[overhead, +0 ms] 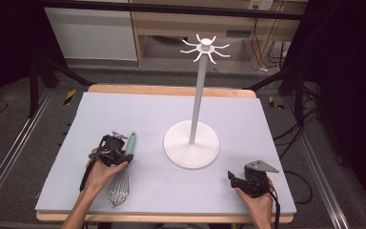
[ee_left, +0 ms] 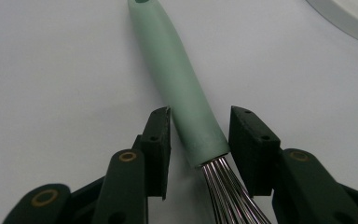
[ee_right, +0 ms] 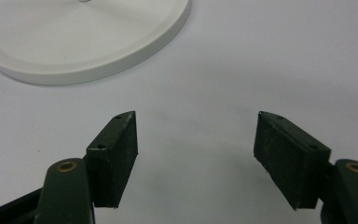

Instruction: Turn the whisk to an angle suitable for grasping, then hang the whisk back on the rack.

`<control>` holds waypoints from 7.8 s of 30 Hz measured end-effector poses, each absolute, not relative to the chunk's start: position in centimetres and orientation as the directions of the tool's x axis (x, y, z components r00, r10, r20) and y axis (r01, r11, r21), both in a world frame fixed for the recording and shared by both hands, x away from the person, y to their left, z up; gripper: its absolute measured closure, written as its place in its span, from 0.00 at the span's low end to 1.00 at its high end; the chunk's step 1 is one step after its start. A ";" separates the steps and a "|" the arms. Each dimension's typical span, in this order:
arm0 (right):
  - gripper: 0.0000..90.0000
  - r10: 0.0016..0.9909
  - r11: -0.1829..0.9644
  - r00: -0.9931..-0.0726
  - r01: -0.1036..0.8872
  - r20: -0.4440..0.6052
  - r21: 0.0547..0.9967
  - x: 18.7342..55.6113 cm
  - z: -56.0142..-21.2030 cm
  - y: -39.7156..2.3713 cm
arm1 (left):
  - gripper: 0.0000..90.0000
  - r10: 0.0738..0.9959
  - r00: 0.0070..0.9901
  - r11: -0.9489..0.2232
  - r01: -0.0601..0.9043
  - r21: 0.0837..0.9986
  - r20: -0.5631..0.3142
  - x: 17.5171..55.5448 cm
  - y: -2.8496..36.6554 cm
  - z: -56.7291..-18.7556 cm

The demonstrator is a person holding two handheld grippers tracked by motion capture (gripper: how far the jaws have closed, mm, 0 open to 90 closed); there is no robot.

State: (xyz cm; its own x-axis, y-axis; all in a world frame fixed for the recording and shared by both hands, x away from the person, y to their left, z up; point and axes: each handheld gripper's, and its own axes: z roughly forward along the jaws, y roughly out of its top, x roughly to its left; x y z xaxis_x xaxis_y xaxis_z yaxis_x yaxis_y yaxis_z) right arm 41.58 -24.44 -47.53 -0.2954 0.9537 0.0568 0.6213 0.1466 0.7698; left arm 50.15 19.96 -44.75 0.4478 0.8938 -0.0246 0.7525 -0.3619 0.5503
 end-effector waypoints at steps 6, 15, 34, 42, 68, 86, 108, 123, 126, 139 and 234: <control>0.35 0.953 0.147 -0.297 0.624 0.059 0.768 41.6 -47.5 -24.4 | 0.65 0.901 0.433 -0.353 0.775 0.524 -0.035 50.4 19.9 -45.0; 0.36 0.952 0.145 -0.300 0.631 0.067 0.762 41.6 -47.5 -24.4 | 0.68 0.908 0.416 -0.338 0.800 0.496 -0.053 50.6 19.6 -45.4; 0.39 0.949 0.148 -0.308 0.631 0.070 0.761 41.6 -47.5 -24.4 | 0.75 0.874 0.484 -0.415 0.791 0.449 -0.045 50.0 19.9 -44.9; 0.39 0.948 0.153 -0.311 0.630 0.067 0.762 41.6 -47.5 -24.4 | 0.71 0.871 0.489 -0.418 0.782 0.463 -0.040 50.1 19.9 -44.8; 0.38 0.946 0.154 -0.316 0.636 0.074 0.756 41.7 -47.6 -24.4 | 0.75 0.888 0.458 -0.418 0.830 0.369 -0.026 51.4 19.2 -44.8; 0.38 0.945 0.160 -0.320 0.634 0.068 0.757 41.6 -47.6 -24.5 | 0.76 0.881 0.471 -0.404 0.800 0.444 -0.049 50.3 20.1 -43.2; 0.38 0.946 0.159 -0.317 0.629 0.065 0.761 41.6 -47.6 -24.5 | 0.76 0.856 0.506 -0.313 0.675 0.668 -0.109 46.7 22.1 -38.9; 0.37 0.951 0.151 -0.304 0.622 0.059 0.768 41.5 -47.5 -24.4 | 0.76 0.851 0.515 -0.192 0.485 0.853 -0.101 44.0 22.6 -36.0; 0.37 0.951 0.150 -0.303 0.613 0.056 0.776 41.5 -47.5 -24.5 | 0.76 0.849 0.518 -0.158 0.435 0.887 -0.103 43.5 22.5 -35.8; 0.37 0.949 0.164 -0.313 0.607 0.044 0.778 41.5 -47.7 -24.2 | 0.76 0.844 0.530 -0.119 0.342 0.932 -0.087 42.3 21.7 -35.2; 0.35 0.952 0.161 -0.304 0.590 0.033 0.791 41.5 -47.7 -24.5 | 0.76 0.702 0.712 -0.134 0.117 0.984 0.011 44.4 9.1 -24.0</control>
State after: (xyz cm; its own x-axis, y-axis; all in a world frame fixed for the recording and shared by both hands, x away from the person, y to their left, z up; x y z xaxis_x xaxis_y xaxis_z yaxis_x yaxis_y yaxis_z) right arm 41.55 -24.53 -47.67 -0.3037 0.9522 0.0333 0.5901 0.1606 0.7912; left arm 44.37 9.12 -23.99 0.7117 0.7024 0.0112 0.1168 -0.1340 0.9841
